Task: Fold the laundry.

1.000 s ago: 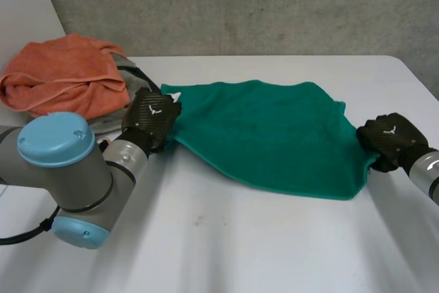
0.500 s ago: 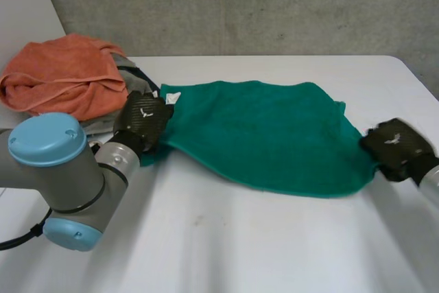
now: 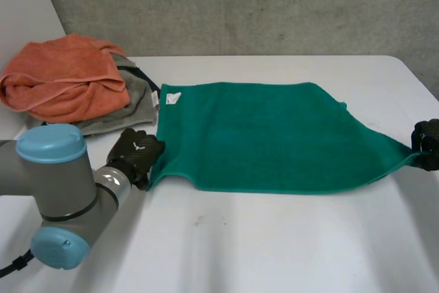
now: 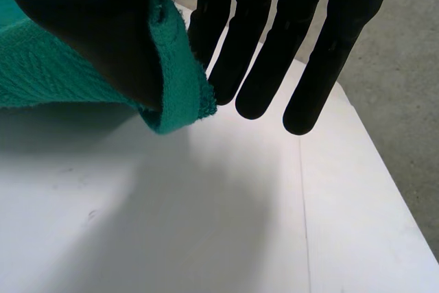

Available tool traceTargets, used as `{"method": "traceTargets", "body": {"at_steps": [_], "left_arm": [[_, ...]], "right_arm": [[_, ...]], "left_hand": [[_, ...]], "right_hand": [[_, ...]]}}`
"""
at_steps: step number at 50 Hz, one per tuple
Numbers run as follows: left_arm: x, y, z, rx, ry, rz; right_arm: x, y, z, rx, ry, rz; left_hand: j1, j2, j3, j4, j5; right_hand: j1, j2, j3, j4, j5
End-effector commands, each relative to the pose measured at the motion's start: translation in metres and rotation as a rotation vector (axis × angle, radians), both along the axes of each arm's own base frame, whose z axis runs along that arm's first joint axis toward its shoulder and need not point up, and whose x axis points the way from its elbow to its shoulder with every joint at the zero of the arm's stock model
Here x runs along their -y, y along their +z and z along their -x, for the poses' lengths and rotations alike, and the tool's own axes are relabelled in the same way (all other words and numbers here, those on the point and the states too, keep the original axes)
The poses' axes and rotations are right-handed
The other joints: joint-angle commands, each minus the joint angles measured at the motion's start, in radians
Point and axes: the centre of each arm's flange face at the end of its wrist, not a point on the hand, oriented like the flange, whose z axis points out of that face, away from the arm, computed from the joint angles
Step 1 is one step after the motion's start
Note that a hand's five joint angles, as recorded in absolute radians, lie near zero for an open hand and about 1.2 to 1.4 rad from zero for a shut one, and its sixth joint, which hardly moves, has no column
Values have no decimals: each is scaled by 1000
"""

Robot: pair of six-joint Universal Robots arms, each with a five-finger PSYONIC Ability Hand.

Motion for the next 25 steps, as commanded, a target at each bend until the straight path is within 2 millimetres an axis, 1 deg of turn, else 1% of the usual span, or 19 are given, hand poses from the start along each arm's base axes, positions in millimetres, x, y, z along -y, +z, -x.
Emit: {"method": "traceTargets", "body": {"at_steps": [1,2,5,9,10,13,14,15,17,18,20,21,22,23,25], "left_arm": [[-10,30,-2,-133,36,8],[-12,36,-2,-174,44,3],[-16,41,-1,-227,53,-14],[-24,40,6,-270,35,-56],[-27,38,11,-272,18,-66],[-25,24,15,-253,12,-96],[-22,11,18,-234,17,-120],[-20,6,21,-226,16,-127],[-15,1,23,-217,19,-127],[-10,-5,25,-204,24,-129],[-4,-8,25,-190,33,-118],[-2,-9,25,-184,36,-111],[3,-10,24,-169,42,-95],[5,-11,24,-160,43,-91],[8,-12,22,-133,47,-80]], "right_arm": [[-3,-5,-3,2,12,-12],[-4,-5,-3,2,12,-16],[-5,-6,-3,2,8,-20],[-5,-7,-2,1,4,-24],[-5,-7,-1,1,-1,-25],[-5,-7,0,0,-7,-29],[-5,-7,1,0,-11,-28],[-4,-6,1,-2,-11,-24],[-4,-5,1,-1,-13,-22],[-4,-4,1,-1,-12,-19],[-4,-4,1,-1,-10,-18],[-4,-3,1,-1,-10,-18],[-4,-3,1,-2,-10,-17],[-4,-2,1,0,-9,-15],[-5,2,2,-4,-9,-9]], "left_hand": [[-24,-13,-14,-12,-3],[-62,-50,-52,-50,-41],[-112,-101,-102,-100,-91],[-174,-162,-163,-162,-153],[-180,-168,-169,-167,-158],[-203,-192,-193,-191,-182],[-200,-189,-190,-188,-179],[-200,-189,-190,-188,-179],[-194,-183,-184,-182,-173],[-186,-174,-175,-173,-164],[-139,-128,-129,-127,-118],[-69,-57,-58,-57,-48],[156,167,166,168,177],[303,315,314,315,324],[783,795,794,795,804]], "right_hand": [[268,219,211,200,240],[268,219,211,200,240],[268,219,211,200,240],[268,219,211,200,240],[268,219,211,200,240],[268,219,211,200,240],[268,219,211,200,240],[268,219,211,200,240],[268,219,211,200,240],[268,219,211,200,240],[268,219,211,200,240],[268,219,211,200,240],[268,219,211,200,240],[268,219,211,200,240],[268,219,211,200,240]]}}
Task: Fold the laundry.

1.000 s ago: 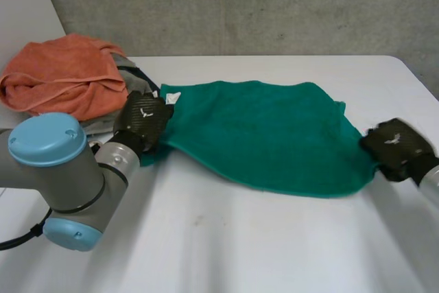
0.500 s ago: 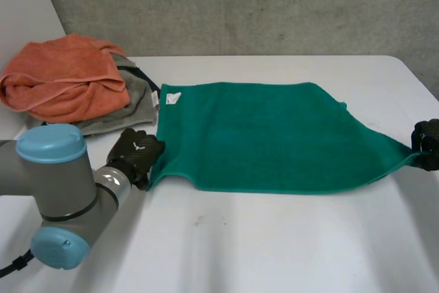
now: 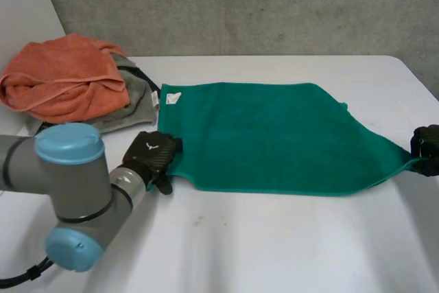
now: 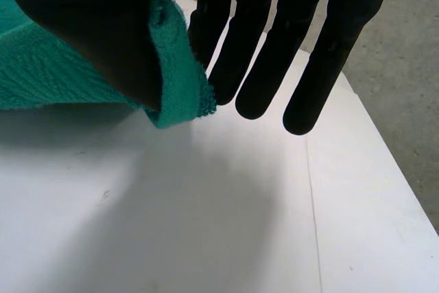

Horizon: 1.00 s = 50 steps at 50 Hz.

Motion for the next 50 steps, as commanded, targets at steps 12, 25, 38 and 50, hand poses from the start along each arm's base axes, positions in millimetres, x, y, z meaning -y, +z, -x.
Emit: {"method": "traceTargets", "body": {"at_steps": [12,25,38,50], "left_arm": [[-61,54,-23,175,-68,91],[-101,64,-44,411,-172,-90],[37,92,22,372,-65,334],[86,271,30,-55,237,1206]], "right_arm": [[-29,55,6,-291,110,-59],[-53,58,40,-455,175,-292],[23,90,-10,-491,68,56],[76,227,-27,-191,-130,958]], "left_hand": [[862,886,886,889,887],[862,886,886,889,887],[862,886,886,889,887],[862,886,886,889,887]], "right_hand": [[268,219,211,200,240],[268,219,211,200,240],[268,219,211,200,240],[268,219,211,200,240]]}}
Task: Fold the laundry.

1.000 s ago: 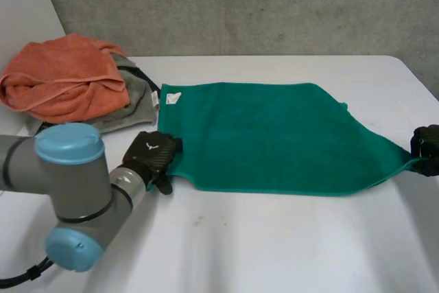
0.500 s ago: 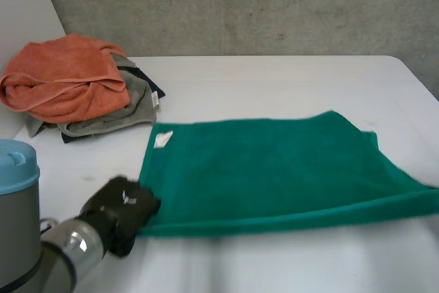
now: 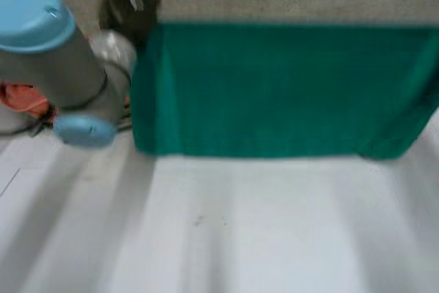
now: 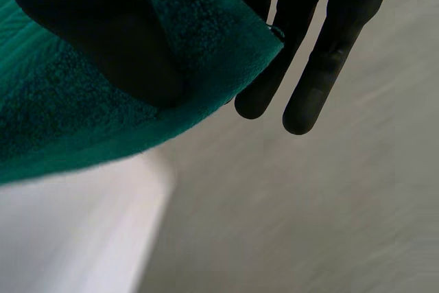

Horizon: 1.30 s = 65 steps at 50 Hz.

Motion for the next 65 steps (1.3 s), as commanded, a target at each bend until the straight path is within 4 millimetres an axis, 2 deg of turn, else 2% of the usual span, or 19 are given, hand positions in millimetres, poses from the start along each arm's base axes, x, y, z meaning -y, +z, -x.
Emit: {"method": "traceTargets", "body": {"at_steps": [1,6,7,10,15,17,20,21,24,29,33,36,38,41,44,47,51,59,65], "left_arm": [[-3,79,-7,-208,-2,400],[-3,52,-9,-207,-26,287],[-3,36,-11,-199,-32,232],[-3,15,-12,-184,-36,164],[-10,-39,-18,-122,-28,14],[-16,-66,-18,-85,-35,-57],[-25,-90,-18,-52,-52,-124],[-31,-108,-19,-24,-68,-174],[-43,-134,-21,17,-89,-251],[-80,-170,-35,114,-95,-428],[-119,-165,-55,218,-82,-590],[-155,-163,-79,364,-38,-786],[-182,-159,-97,462,15,-954],[-186,-153,-99,477,33,-961],[-180,-146,-88,450,7,-887],[-157,-132,-75,377,2,-759],[-113,-140,-51,317,6,-640],[-49,-160,-22,253,19,-541],[-8,-153,-1,178,18,-371]], "right_arm": [[14,61,3,171,36,439],[13,57,3,183,36,427],[13,50,3,182,35,399],[13,35,2,181,31,335],[20,-33,-4,182,61,88],[19,-65,-8,178,94,-21],[15,-96,-10,162,110,-116],[12,-111,-11,139,111,-164],[5,-127,-10,92,103,-220],[-27,-159,-10,-54,104,-411],[-60,-149,-9,-193,105,-525],[-81,-138,8,-259,58,-638],[-97,-137,30,-299,13,-782],[-108,-140,37,-315,22,-879],[-106,-141,36,-318,30,-873],[-99,-141,34,-314,22,-828],[-72,-141,19,-258,16,-675],[-22,-157,-2,-179,24,-526],[23,-166,-10,-187,-28,-382]], "left_hand": [[247,200,204,195,236],[247,200,204,195,236],[247,200,204,195,236],[247,200,204,195,236],[247,200,204,195,236],[247,200,204,195,236],[247,200,204,195,236],[247,200,204,195,236],[247,200,204,195,236],[247,200,204,195,236],[247,200,204,195,236],[247,200,204,195,236],[247,200,204,195,236],[247,200,204,195,236],[247,200,204,195,236],[247,200,204,195,236],[247,200,204,195,236],[247,200,204,195,236],[247,200,204,195,236]], "right_hand": [[268,219,206,200,229],[268,219,206,200,229],[268,219,206,200,229],[268,219,206,200,229],[268,219,206,200,229],[268,219,206,200,229],[268,219,206,200,229],[268,219,206,200,229],[268,219,206,200,229],[268,219,206,200,229],[268,219,206,200,229],[268,219,206,200,229],[268,219,206,200,229],[268,219,206,200,229],[268,219,206,200,229],[268,219,206,200,229],[268,219,206,200,229],[268,219,206,200,229],[268,219,206,200,229]]}}
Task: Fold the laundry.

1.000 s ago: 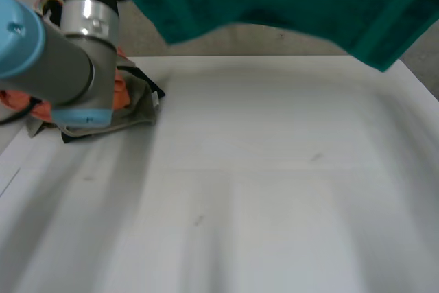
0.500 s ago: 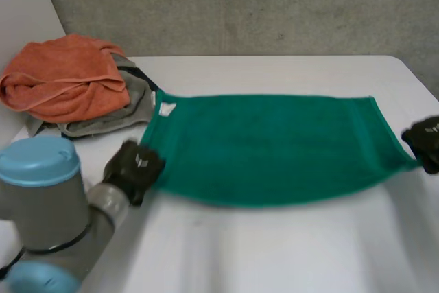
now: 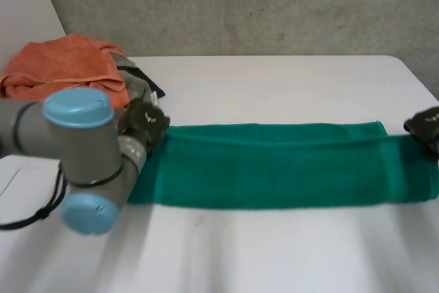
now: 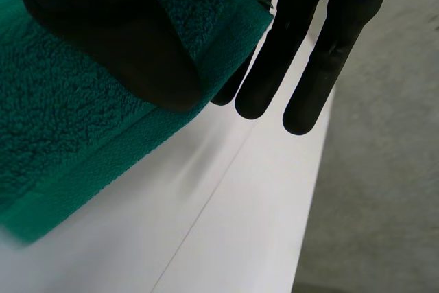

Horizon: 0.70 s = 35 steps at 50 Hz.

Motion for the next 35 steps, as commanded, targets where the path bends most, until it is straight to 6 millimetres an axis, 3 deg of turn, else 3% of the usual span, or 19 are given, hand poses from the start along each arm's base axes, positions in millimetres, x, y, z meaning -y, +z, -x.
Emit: {"method": "traceTargets", "body": {"at_steps": [1,5,6,7,8,9,11,12,19,23,29,35], "left_arm": [[52,3,26,-91,2,202],[63,3,33,-128,-2,271],[64,4,33,-136,-4,286],[64,5,34,-142,-5,294],[65,7,36,-150,-5,312],[65,7,36,-153,-3,317],[63,8,38,-157,-6,323],[60,6,38,-157,-8,319],[38,9,36,-153,-27,289],[25,-5,31,-127,-30,234],[9,-7,22,-112,-32,197],[1,-10,17,-123,-30,168]], "right_arm": [[54,-12,-8,-9,-44,171],[70,-16,-15,-2,-38,244],[72,-16,-17,0,-36,261],[75,-14,-21,10,-32,296],[75,-14,-22,19,-34,306],[75,-15,-24,32,-32,310],[74,-13,-25,69,-35,321],[73,-13,-25,80,-37,317],[47,6,-23,153,-31,259],[26,-9,-13,173,-4,101],[-1,-28,-1,244,49,-106],[-4,-34,7,266,49,-134]], "left_hand": [[247,199,203,195,224],[247,199,203,195,224],[247,199,203,195,224],[140,92,96,87,116],[-567,-615,-611,-620,-591],[-974,-1022,-1019,-1027,-998],[-860,-908,-905,-913,-884],[-974,-1022,-1019,-1027,-998],[-974,-1022,-1019,-1027,-998],[-974,-1022,-1019,-1027,-998],[-974,-1022,-1019,-1027,-998],[-974,-1022,-1019,-1027,-998]], "right_hand": [[248,219,206,198,206],[185,156,143,135,143],[39,10,-3,-11,-3],[-407,-436,-449,-457,-449],[-743,-772,-785,-793,-785],[-974,-1003,-1016,-1023,-1015],[-974,-1003,-1016,-1023,-1015],[-974,-1003,-1016,-1023,-1015],[-974,-1003,-1016,-1023,-1015],[-974,-1003,-1016,-1023,-1015],[-884,-913,-926,-934,-926],[-653,-682,-695,-703,-695]]}}
